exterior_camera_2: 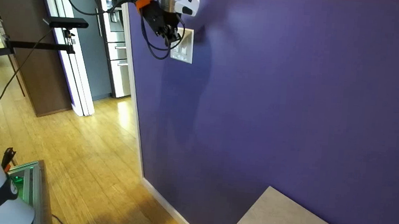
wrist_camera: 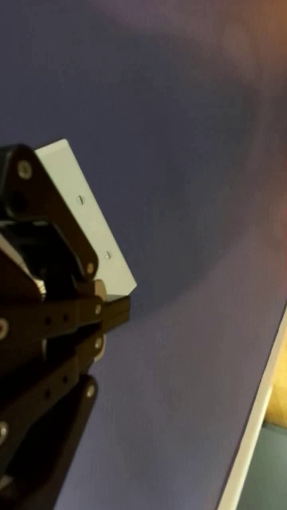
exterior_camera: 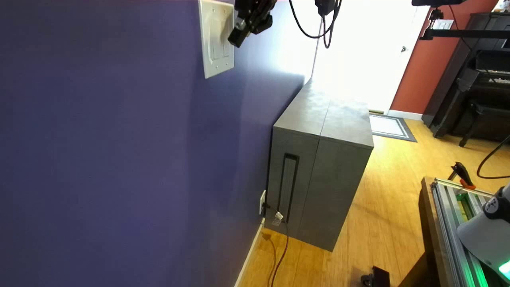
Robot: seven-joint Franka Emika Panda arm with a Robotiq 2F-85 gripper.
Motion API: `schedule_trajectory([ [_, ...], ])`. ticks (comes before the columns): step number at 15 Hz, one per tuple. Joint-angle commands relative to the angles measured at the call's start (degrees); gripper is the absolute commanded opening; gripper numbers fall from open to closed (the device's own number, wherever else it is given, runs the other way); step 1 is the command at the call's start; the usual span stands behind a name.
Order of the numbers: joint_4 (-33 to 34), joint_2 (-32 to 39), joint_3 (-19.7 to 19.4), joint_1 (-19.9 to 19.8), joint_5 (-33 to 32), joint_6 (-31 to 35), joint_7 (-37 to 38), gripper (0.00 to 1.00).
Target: Flip the left light switch upwards
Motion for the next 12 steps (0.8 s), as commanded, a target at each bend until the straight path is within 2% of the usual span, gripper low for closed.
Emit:
schedule_trajectory([
  [1,0.75,-2.87,1.34,-2.56,-13.47,-6.64,5.94,0.28],
  [3,1.12,-4.68,1.45,-3.11,-20.86,-10.57,8.45,0.41],
  [5,2.24,-6.42,1.62,-3.39,-25.34,-16.51,10.50,0.55],
  [8,4.31,-8.75,2.22,-3.24,-29.16,-23.99,11.70,0.75],
  [11,5.98,-11.08,3.29,-3.03,-31.59,-26.26,12.85,0.96],
  [12,6.23,-11.96,3.87,-3.09,-32.66,-26.14,13.89,0.99],
])
